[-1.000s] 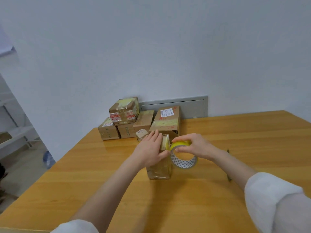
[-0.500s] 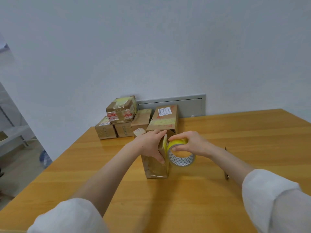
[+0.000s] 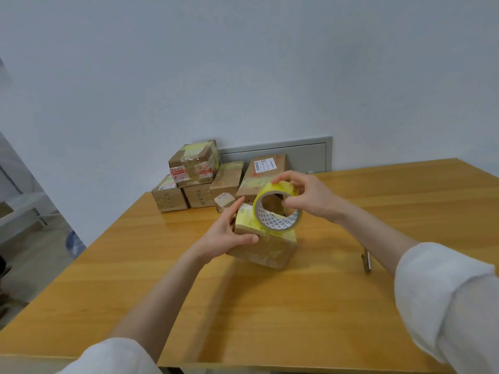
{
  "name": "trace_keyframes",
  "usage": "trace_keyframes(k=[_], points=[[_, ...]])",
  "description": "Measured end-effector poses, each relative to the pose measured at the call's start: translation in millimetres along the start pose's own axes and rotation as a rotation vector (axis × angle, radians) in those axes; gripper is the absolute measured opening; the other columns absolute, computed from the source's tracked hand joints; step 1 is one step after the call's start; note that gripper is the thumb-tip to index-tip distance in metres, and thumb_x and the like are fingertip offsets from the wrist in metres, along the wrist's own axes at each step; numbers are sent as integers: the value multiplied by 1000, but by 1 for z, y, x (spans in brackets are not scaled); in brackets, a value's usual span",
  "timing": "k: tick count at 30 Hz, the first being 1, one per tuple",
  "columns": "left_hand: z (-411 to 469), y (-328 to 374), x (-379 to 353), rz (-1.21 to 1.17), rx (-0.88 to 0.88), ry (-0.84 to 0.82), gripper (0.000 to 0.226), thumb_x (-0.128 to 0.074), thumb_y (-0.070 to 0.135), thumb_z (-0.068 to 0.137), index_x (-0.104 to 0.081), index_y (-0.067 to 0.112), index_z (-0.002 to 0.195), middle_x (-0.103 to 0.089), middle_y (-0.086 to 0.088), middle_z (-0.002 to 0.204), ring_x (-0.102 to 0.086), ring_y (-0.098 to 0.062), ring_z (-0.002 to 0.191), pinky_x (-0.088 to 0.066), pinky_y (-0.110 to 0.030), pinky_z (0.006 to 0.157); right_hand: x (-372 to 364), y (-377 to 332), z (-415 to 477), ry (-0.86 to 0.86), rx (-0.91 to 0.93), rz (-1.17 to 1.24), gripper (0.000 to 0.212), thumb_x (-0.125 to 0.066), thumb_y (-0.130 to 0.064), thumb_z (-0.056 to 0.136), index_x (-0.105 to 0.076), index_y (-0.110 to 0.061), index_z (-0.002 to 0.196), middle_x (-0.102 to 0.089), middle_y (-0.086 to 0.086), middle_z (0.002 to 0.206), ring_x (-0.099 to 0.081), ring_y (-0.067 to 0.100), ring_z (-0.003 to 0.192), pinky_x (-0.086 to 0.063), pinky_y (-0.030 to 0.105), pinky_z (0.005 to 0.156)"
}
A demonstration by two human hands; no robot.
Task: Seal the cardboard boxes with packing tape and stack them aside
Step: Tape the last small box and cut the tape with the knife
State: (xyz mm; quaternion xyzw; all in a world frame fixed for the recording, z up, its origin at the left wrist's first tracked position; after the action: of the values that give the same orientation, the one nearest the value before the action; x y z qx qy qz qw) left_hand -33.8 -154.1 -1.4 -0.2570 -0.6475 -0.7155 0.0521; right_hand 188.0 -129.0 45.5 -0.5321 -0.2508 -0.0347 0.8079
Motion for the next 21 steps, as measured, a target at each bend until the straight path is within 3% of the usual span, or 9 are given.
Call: trace_keyframes(k=[4, 6, 9, 10, 12, 14, 17, 21], points=[[-7, -18, 13, -47, 27, 16, 103, -84, 24, 64, -26, 36, 148, -50, 6, 137, -54, -7, 120, -52, -30, 93, 17, -3, 4, -94, 14, -257, 42, -63, -7, 70, -70, -41, 93, -61, -29, 65, -42, 8, 52, -36, 14, 47], [-10, -26, 17, -52, 21, 15, 101, -82, 19, 66, -25, 35, 148, -52, 8, 134, -56, -5, 117, -53, -30, 92, 27, 7, -1, -156, -31, -358, 39, -68, -13, 71, -71, -46, 91, -61, -38, 72, -50, 13, 60, -41, 18, 53], [-10, -27, 19, -31, 37, 5, 101, -81, 19, 68, -23, 34, 149, -50, 17, 131, -53, 1, 116, -51, -27, 93, 31, 20, -8, -187, -80, -288, 30, -80, -31, 73, -70, -48, 96, -62, -32, 93, -58, 2, 89, -44, 19, 75], [-9, -28, 20, -22, 43, -2, 101, -81, 20, 68, -22, 34, 149, -49, 20, 130, -51, 2, 117, -50, -26, 94, 32, 21, -9, -186, -76, -244, 31, -80, -41, 72, -69, -47, 100, -62, -29, 99, -57, -4, 94, -42, 17, 76], [-10, -31, 21, -13, 46, -12, 101, -80, 21, 69, -21, 34, 149, -47, 23, 129, -50, 6, 116, -50, -21, 92, 34, 18, -10, -158, -52, -133, 35, -72, -54, 69, -69, -46, 103, -65, -31, 95, -56, -14, 86, -41, 8, 68], [-9, -33, 23, -6, 44, -14, 100, -80, 20, 69, -22, 34, 149, -47, 22, 130, -49, 6, 116, -50, -19, 89, 36, 18, -10, -154, -37, -100, 33, -71, -52, 72, -71, -43, 103, -64, -37, 85, -54, -21, 73, -40, 2, 60], [-7, -33, 25, 4, 50, -21, 98, -80, 20, 69, -24, 35, 148, -46, 21, 132, -48, 1, 119, -50, -18, 89, 33, 25, -7, -201, -67, -222, 24, -75, -47, 75, -70, -48, 99, -64, -37, 88, -55, -18, 85, -39, 7, 69], [-11, -44, 34, 19, 71, -16, 96, -80, 21, 69, -24, 37, 146, -44, 22, 129, -49, 8, 113, -49, -13, 84, 26, 42, -8, -338, -111, -446, 23, -71, -48, 78, -66, -56, 98, -50, -39, 97, -47, -10, 93, -35, 17, 76]])
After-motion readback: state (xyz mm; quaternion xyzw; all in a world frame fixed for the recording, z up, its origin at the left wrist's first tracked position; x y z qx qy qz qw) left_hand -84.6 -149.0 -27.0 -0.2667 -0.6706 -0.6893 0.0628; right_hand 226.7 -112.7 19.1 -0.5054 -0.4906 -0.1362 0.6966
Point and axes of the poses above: each hand's wrist, its own z-axis towards the middle knuckle, its own x-axis out of the back of the hand, y = z × x, the point moved 3 cm from there along z, towards the middle knuckle
